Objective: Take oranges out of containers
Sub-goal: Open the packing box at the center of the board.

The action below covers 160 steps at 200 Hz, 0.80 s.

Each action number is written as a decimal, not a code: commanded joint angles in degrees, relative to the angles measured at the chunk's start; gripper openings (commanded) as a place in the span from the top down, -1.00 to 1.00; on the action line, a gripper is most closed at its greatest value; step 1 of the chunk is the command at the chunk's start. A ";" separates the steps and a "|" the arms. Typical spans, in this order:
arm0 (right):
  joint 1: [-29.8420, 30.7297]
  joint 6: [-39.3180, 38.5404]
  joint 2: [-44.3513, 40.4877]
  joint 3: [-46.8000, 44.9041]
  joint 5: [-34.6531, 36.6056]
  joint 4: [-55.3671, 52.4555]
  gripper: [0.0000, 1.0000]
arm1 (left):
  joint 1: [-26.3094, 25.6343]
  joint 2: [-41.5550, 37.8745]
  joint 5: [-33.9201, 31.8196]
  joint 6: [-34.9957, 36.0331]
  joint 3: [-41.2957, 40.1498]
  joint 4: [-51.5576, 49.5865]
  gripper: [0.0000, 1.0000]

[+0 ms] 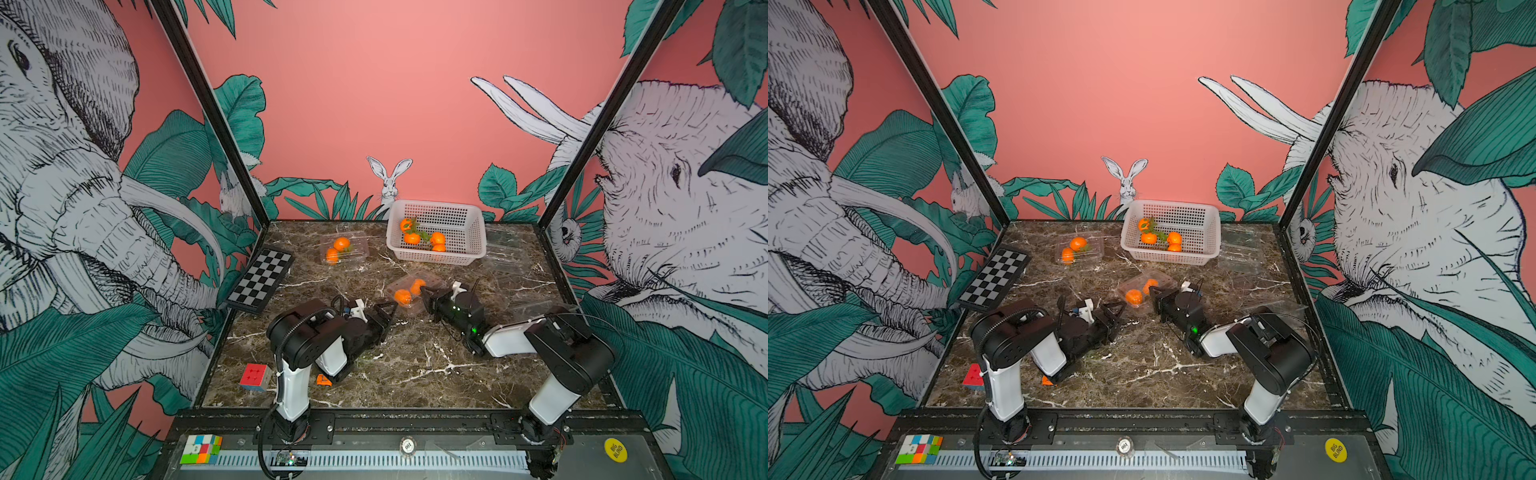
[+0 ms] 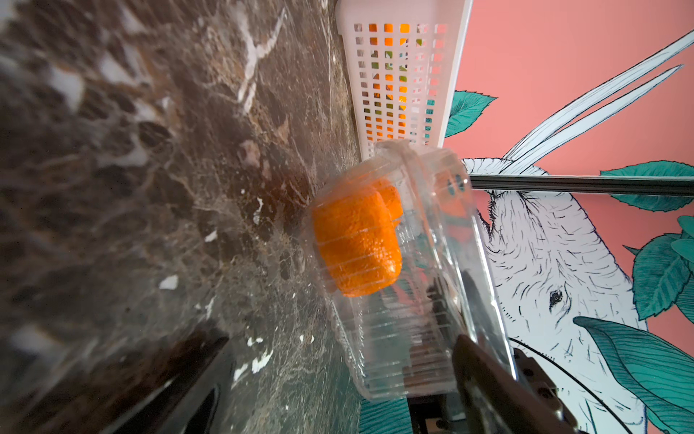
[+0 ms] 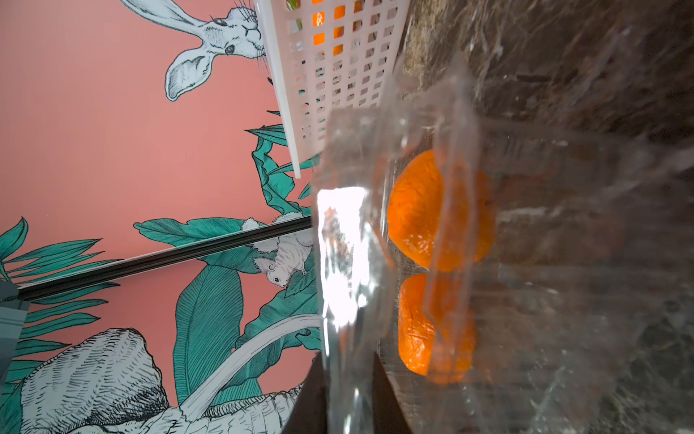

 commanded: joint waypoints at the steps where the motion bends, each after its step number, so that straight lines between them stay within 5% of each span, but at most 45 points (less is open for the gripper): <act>1: 0.58 -1.03 -0.11 -1.15 0.51 0.78 0.67 | -0.60 2.04 -0.15 -0.17 -1.24 -5.32 -0.84; 160: 1.13 -1.21 0.13 -1.15 0.66 1.50 0.68 | -0.66 4.06 0.23 -0.88 -0.71 -5.29 -0.84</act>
